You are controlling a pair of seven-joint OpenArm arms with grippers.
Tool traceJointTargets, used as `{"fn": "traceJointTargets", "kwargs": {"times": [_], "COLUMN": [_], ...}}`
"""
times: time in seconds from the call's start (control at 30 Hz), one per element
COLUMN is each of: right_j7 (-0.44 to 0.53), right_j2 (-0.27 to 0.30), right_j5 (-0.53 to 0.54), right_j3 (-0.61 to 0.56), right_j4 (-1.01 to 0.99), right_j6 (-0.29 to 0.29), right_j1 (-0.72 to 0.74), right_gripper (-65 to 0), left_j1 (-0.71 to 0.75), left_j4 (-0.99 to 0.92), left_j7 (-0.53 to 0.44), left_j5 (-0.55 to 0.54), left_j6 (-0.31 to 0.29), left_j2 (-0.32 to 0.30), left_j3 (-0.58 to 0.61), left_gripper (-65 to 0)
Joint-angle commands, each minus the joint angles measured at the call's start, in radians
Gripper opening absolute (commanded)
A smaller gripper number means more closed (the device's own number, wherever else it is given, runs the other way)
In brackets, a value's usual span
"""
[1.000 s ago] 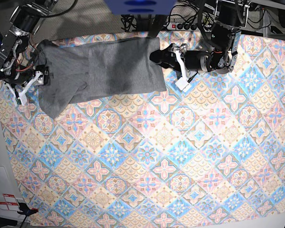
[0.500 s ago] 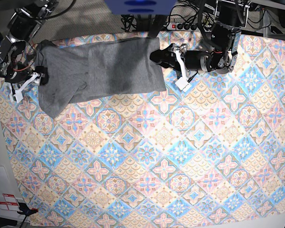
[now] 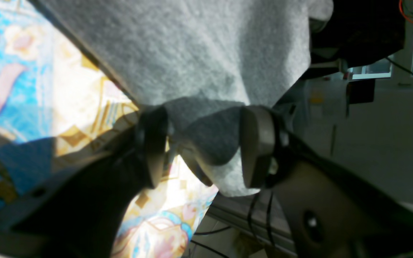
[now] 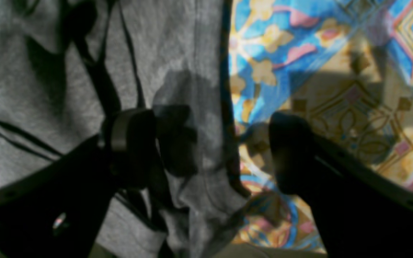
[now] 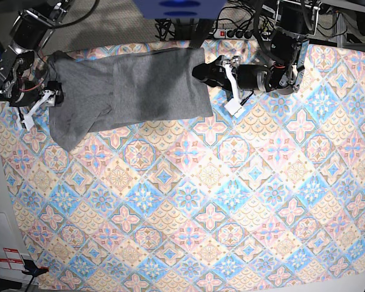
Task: Fold the T-shirt properly
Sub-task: 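Hold the strip ends with both grippers and pinch the fabric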
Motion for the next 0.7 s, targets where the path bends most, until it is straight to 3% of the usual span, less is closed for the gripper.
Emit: {"fn": "traceJointTargets", "kwargs": {"times": [0.0, 0.23, 0.5, 0.6, 0.67], "right_j7": [-0.072, -0.159, -0.162, -0.162, -0.168], "right_j2": [-0.002, -0.06, -0.068, -0.068, -0.068], "right_j5": [-0.001, -0.001, -0.001, -0.004, -0.004], "right_j3": [-0.002, -0.002, 0.005, 0.004, 0.004], "right_j4": [0.016, 0.228, 0.239, 0.235, 0.235], "right_j6": [0.003, 0.003, 0.003, 0.003, 0.003], "right_j1": [-0.032, -0.095, -0.07, -0.029, -0.02], "right_gripper": [-16.7, -16.7, -16.8, -21.1, -27.5], "left_j1": [-0.02, -0.037, -0.029, -0.029, -0.028], "left_j4": [0.011, 0.011, 0.011, 0.009, 0.009], "left_j7": [-0.009, -0.006, -0.008, -0.008, -0.006], "left_j5": [-0.007, -0.005, -0.005, -0.005, -0.005], "left_j6": [-0.002, -0.002, -0.002, -0.002, -0.002], "left_j2": [-0.001, 0.004, 0.002, 0.002, 0.002], "left_j3": [0.003, 0.005, 0.005, 0.006, 0.006], "left_gripper": [-33.5, -33.7, -33.7, -33.7, -33.7]}}
